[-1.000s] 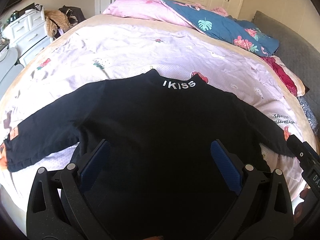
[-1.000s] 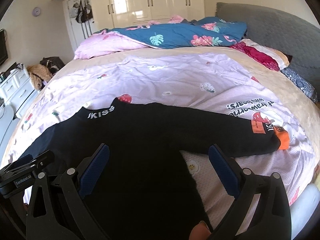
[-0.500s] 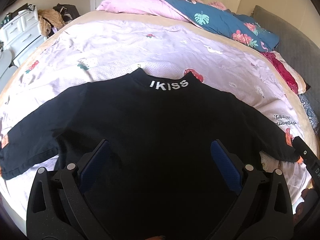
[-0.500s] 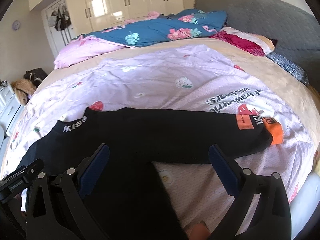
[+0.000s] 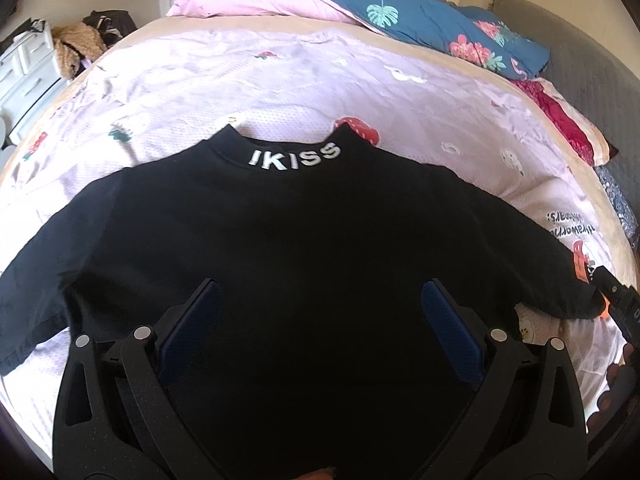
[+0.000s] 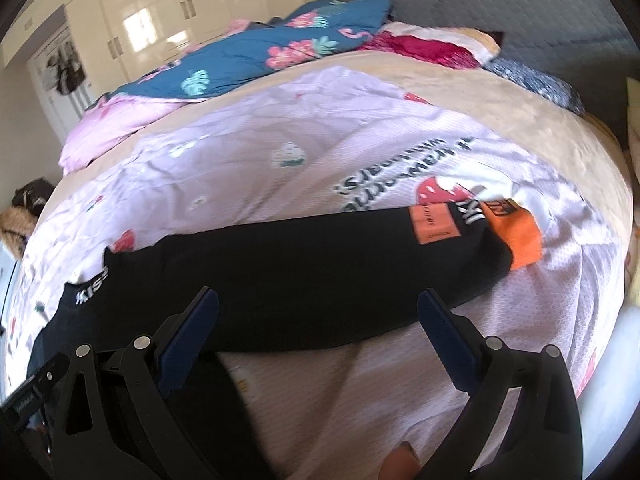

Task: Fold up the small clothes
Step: 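Grasp the orange sleeve cuff with the right tool and lift it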

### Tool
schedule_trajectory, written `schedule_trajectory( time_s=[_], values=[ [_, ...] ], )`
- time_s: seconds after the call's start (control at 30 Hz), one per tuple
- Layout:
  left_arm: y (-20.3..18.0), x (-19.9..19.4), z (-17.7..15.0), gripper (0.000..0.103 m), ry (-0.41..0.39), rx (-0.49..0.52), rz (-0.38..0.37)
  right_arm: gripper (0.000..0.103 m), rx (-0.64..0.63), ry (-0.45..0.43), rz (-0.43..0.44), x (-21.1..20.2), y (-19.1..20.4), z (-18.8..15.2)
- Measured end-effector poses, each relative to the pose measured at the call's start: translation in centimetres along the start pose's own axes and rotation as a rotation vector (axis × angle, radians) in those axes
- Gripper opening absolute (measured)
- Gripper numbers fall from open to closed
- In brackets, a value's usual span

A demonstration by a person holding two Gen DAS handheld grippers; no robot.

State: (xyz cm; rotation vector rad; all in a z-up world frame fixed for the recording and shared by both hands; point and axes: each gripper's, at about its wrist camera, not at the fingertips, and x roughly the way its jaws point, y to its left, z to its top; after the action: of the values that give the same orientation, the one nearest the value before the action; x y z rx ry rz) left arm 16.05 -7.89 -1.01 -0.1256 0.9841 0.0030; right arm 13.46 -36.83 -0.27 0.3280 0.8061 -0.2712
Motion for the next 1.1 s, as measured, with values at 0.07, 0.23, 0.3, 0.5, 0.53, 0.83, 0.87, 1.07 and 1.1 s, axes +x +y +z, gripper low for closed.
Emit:
schedule_trajectory(
  time_s=[0.07,0.23,0.3,0.5,0.53,0.83,0.87,1.07,1.1],
  values=[
    [-0.4,0.4,0.0,0.094,0.008,0.008,-0.001,0.099,0.025,0.003,-0.013,0.5,-1.0,0.2],
    [-1.4,1.2,0.2,0.094,0.023,0.030,-0.003,0.099,0.087,0.015,-0.047,1.7,-3.7,0.7],
    [-1.8,1.4,0.4,0.094,0.023,0.037,-0.012,0.099,0.115,0.020,-0.060,2.1,-4.8,0.9],
    [-3.0,2.4,0.9,0.094,0.036,0.052,-0.026,0.099,0.201,0.054,-0.101,3.8,-7.9,1.1],
    [-3.2,2.5,0.9,0.094,0.037,0.056,-0.030,0.099,0.218,0.061,-0.103,4.1,-8.4,1.1],
    [-4.7,3.7,1.9,0.094,0.044,0.088,-0.035,0.098,0.355,0.079,-0.123,6.9,-12.4,1.4],
    [-4.7,3.8,2.0,0.094,0.045,0.089,-0.034,0.097,0.365,0.071,-0.123,7.1,-12.7,1.5],
    [-4.5,4.5,2.5,0.094,0.054,0.079,-0.044,0.049,0.419,0.028,-0.177,7.8,-14.4,2.3],
    [-4.5,4.5,2.6,0.094,0.055,0.080,-0.039,0.040,0.426,0.021,-0.182,7.7,-14.6,2.4]
  ],
)
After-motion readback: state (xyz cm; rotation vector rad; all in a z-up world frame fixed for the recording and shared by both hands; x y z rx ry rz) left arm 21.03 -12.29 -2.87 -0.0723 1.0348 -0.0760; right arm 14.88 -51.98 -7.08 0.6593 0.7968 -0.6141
